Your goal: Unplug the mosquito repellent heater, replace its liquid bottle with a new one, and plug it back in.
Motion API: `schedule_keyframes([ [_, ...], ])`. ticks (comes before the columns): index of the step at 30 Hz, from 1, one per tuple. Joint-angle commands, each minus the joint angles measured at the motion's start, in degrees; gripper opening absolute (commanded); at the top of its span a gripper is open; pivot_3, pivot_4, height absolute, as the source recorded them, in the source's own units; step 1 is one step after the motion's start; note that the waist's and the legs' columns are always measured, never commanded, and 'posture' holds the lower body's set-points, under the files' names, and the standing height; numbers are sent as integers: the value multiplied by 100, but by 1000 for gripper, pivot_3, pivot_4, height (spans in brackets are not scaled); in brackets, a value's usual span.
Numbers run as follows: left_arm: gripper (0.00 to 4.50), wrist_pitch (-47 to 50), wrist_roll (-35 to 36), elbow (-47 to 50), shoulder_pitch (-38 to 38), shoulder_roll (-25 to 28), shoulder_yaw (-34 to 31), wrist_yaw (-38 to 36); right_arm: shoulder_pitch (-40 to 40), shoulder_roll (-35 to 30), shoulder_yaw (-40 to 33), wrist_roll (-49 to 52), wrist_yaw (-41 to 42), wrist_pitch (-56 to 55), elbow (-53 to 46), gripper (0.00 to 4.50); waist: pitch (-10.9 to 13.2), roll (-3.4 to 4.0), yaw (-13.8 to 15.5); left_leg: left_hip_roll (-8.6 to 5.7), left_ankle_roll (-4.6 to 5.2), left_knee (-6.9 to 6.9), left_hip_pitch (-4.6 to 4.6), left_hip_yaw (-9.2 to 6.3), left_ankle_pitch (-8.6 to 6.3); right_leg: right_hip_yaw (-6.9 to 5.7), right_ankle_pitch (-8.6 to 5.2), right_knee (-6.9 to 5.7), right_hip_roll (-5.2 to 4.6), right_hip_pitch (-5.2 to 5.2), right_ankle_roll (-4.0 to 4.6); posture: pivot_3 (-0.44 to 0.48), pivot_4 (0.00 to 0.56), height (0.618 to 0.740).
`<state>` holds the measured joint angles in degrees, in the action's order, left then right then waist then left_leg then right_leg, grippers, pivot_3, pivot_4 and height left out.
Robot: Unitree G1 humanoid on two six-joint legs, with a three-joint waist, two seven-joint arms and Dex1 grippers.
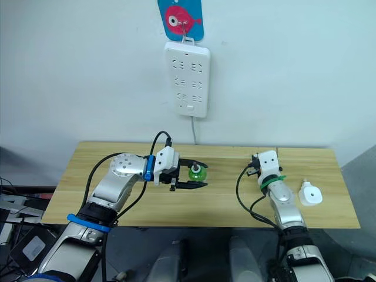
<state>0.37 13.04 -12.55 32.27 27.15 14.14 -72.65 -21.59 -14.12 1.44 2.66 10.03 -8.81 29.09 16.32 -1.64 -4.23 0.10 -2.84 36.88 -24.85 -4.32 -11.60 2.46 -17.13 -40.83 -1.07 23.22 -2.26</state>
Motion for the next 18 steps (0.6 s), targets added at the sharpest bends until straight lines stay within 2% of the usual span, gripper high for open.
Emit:
schedule_keyframes([
  [1, 2271, 56, 115, 312, -8, 47, -133, 13, -9, 103, -85, -86, -49, -331, 269, 376, 12, 4, 2, 0, 0, -2, 0, -1, 0, 0, 0, 0, 0, 0, 0, 11, 338, 740],
  [12, 2271, 215, 148, 400, 26, 30, -106, 0, -179, 296, -261, -89, -28, -527, 872, 376, 84, 21, 5, 0, 0, -1, 1, 3, 0, 6, -1, 2, 0, 0, 1, 4, 344, 740],
  [13, 2271, 215, 144, 388, 40, 15, -100, 3, -216, 296, -283, -85, -30, -548, 936, 1096, 89, 20, 5, 0, 0, -1, 1, 3, 0, 6, -1, 2, 0, 0, 1, 4, 344, 740],
  [18, 2271, 196, 124, 316, 97, -40, -80, -19, -304, 275, -316, -54, 118, -608, 944, 2727, 109, 15, 6, 0, 0, -2, 1, 4, 0, 6, -1, 4, 0, 0, 1, -15, 340, 740],
])
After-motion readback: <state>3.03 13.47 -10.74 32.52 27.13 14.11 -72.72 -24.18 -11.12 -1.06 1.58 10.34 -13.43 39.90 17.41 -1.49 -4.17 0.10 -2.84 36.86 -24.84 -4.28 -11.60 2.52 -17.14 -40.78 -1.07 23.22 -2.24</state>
